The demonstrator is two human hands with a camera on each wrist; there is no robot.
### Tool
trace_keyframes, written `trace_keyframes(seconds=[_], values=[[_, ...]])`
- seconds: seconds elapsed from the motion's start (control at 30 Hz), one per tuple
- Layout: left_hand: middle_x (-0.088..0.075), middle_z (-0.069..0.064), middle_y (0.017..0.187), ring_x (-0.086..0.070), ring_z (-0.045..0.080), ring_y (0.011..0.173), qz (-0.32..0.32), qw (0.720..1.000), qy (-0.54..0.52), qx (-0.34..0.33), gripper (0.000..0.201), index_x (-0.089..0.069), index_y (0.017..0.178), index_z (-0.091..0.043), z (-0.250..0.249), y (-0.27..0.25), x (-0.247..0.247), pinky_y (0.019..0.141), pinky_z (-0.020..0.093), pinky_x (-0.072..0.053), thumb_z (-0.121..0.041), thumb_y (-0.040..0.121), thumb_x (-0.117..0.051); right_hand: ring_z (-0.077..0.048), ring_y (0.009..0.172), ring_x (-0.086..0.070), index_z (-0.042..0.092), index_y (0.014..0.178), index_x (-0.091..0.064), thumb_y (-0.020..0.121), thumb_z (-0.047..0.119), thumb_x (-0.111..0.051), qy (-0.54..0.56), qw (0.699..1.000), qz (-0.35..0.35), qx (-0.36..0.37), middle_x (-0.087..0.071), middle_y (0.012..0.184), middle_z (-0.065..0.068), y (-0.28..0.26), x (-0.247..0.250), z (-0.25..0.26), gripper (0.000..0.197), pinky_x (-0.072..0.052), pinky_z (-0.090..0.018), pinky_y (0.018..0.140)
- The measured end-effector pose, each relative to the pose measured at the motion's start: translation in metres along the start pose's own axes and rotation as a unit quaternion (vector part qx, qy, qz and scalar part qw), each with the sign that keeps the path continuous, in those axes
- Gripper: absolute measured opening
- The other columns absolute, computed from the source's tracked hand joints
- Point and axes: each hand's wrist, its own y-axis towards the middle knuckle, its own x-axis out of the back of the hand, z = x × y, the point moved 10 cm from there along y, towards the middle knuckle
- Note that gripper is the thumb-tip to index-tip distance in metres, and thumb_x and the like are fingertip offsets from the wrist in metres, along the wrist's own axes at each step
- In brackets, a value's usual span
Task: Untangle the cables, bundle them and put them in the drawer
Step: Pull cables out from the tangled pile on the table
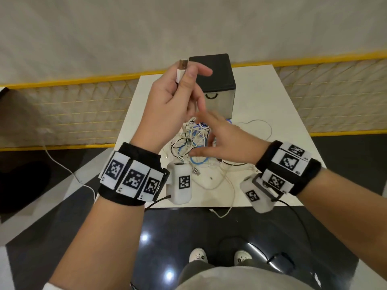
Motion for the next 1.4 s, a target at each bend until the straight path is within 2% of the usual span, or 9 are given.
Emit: trace_keyframes(seconds=[0.17,0.27,0.33,0.6,0.9,1.03,1.17,1.27,1.4], values=[[-0.056,-0.001,0.056,-0.034,0.010,0.038,-0.010,1.000,-0.023,-0.005,0.028,-0.059,0.106,-0.010,-0.006,-0.006,0.002,0.043,0.018,-0.030,-0.019,0.109,-0.033,-0.015,0.081,-0.052,0.015,0.115,-0.058,0.096,0.021,-0.055,0.007,0.995,0.072,0.064,-0.045,0.113,-0.006,0.004,-0.060,0.003,0.020,-0.045,-0.016,0.079],[-0.054,-0.007,0.052,-0.032,0.009,0.039,-0.063,0.995,-0.063,-0.043,0.029,-0.057,0.100,-0.013,-0.022,-0.006,0.029,0.041,0.018,-0.027,-0.017,0.109,-0.029,-0.019,0.100,-0.046,0.009,0.096,-0.069,0.097,0.024,-0.053,-0.130,0.988,0.087,0.004,-0.040,0.118,-0.010,-0.004,-0.080,-0.042,0.022,-0.039,-0.034,0.098],[-0.053,-0.007,0.052,-0.032,0.011,0.039,-0.084,0.993,-0.069,-0.045,0.029,-0.056,0.098,-0.014,-0.022,-0.004,0.045,0.041,0.018,-0.026,-0.017,0.109,-0.029,-0.016,0.115,-0.037,0.008,0.097,-0.070,0.101,0.021,-0.044,-0.108,0.976,0.183,-0.056,-0.042,0.116,-0.005,-0.016,-0.097,-0.064,0.030,-0.029,-0.028,0.104],[-0.054,-0.004,0.055,-0.035,0.007,0.044,-0.064,0.995,0.044,0.067,0.026,-0.060,0.096,-0.022,0.041,-0.018,0.047,0.045,0.016,-0.030,-0.024,0.108,-0.037,-0.030,0.067,-0.071,0.002,0.101,-0.051,0.105,0.026,-0.028,0.288,0.875,0.330,-0.206,-0.068,0.100,-0.022,-0.045,-0.120,-0.025,0.033,-0.060,-0.034,0.063],[-0.058,-0.004,0.056,-0.040,0.008,0.042,0.010,0.993,0.047,0.109,0.025,-0.060,0.102,-0.014,0.066,-0.022,0.024,0.044,0.015,-0.032,-0.024,0.108,-0.038,-0.019,0.079,-0.070,0.009,0.103,-0.066,0.091,0.060,-0.043,-0.199,0.907,0.304,-0.213,-0.074,0.096,-0.002,-0.035,-0.090,-0.092,0.058,-0.053,-0.032,0.078],[-0.060,-0.002,0.064,-0.051,0.008,0.053,0.062,0.987,0.059,0.137,0.026,-0.062,0.103,-0.012,0.083,-0.028,-0.002,0.052,0.016,-0.041,-0.023,0.108,-0.039,-0.008,0.065,-0.066,0.023,0.138,-0.038,0.084,0.045,-0.067,-0.017,0.976,0.184,-0.111,-0.054,0.123,0.004,-0.014,-0.075,-0.047,0.066,-0.054,-0.023,0.074],[-0.052,-0.009,0.061,-0.046,0.010,0.058,0.067,0.990,0.042,0.115,0.027,-0.060,0.093,-0.017,0.087,-0.031,-0.014,0.056,0.021,-0.039,-0.019,0.108,-0.038,-0.010,0.072,-0.063,0.005,0.104,-0.054,0.099,0.018,-0.048,0.139,0.975,0.169,-0.050,-0.063,0.093,0.000,-0.016,-0.100,-0.008,0.015,-0.051,-0.018,0.073],[-0.034,-0.011,0.056,-0.028,0.008,0.049,0.019,0.993,0.000,0.120,0.026,-0.053,0.089,-0.015,0.092,-0.030,-0.003,0.047,0.022,-0.026,-0.018,0.108,-0.036,-0.013,0.075,-0.063,-0.001,0.099,-0.057,0.102,0.011,-0.036,0.100,0.974,0.185,-0.082,-0.061,0.087,-0.009,-0.032,-0.130,-0.043,0.025,-0.049,-0.023,0.074],[-0.029,-0.004,0.059,-0.023,0.011,0.051,-0.017,0.992,-0.002,0.125,0.026,-0.055,0.088,-0.016,0.096,-0.025,0.009,0.048,0.031,-0.019,-0.018,0.108,-0.038,-0.023,0.101,-0.055,0.004,0.129,-0.052,0.092,-0.004,-0.045,-0.061,0.950,0.272,-0.138,-0.048,0.124,-0.010,-0.063,-0.144,-0.119,0.038,-0.033,-0.013,0.079]])
